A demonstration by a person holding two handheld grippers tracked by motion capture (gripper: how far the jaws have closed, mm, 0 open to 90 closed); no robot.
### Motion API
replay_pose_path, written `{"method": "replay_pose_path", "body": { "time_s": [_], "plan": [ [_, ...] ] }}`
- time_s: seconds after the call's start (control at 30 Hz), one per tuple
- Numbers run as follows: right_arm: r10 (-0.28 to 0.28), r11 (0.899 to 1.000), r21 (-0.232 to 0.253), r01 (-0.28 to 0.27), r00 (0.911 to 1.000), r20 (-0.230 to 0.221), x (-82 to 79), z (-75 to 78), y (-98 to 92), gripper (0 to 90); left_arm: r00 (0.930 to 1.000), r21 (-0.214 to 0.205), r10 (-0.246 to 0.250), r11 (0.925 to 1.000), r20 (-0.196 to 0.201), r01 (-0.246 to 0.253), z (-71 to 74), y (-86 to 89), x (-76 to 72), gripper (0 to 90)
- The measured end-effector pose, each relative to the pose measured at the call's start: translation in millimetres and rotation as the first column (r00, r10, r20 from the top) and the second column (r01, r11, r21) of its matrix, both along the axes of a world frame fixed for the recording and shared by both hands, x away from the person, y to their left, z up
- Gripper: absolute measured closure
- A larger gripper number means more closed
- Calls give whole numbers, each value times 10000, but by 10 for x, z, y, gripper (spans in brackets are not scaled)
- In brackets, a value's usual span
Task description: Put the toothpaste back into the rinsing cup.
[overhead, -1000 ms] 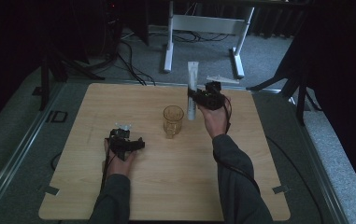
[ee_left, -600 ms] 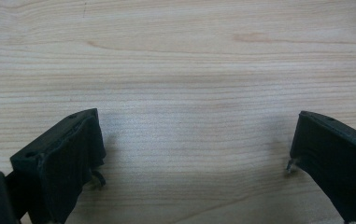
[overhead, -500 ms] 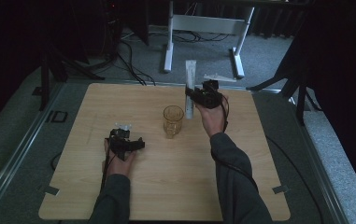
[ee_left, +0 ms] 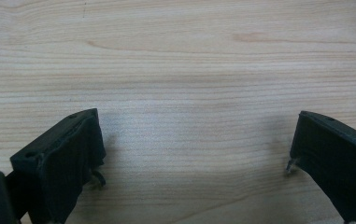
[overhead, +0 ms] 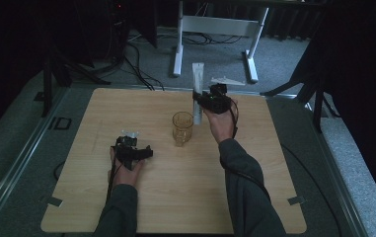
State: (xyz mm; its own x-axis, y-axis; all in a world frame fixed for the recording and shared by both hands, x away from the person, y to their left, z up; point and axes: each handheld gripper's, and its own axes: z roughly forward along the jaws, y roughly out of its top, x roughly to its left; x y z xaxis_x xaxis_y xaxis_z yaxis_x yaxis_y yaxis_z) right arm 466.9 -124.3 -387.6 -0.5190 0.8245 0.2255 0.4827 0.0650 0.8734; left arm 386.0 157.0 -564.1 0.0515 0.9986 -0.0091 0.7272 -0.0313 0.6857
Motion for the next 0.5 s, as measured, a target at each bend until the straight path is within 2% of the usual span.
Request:
{"method": "replay_pose_path", "body": {
  "time_s": [0.5],
  "plan": [
    [80, 10000, -51, -81, 9999, -137, 72, -51, 186, 700, 10000, 8, -12, 10000, -5, 12, 0, 0, -1, 22]
  ]
}}
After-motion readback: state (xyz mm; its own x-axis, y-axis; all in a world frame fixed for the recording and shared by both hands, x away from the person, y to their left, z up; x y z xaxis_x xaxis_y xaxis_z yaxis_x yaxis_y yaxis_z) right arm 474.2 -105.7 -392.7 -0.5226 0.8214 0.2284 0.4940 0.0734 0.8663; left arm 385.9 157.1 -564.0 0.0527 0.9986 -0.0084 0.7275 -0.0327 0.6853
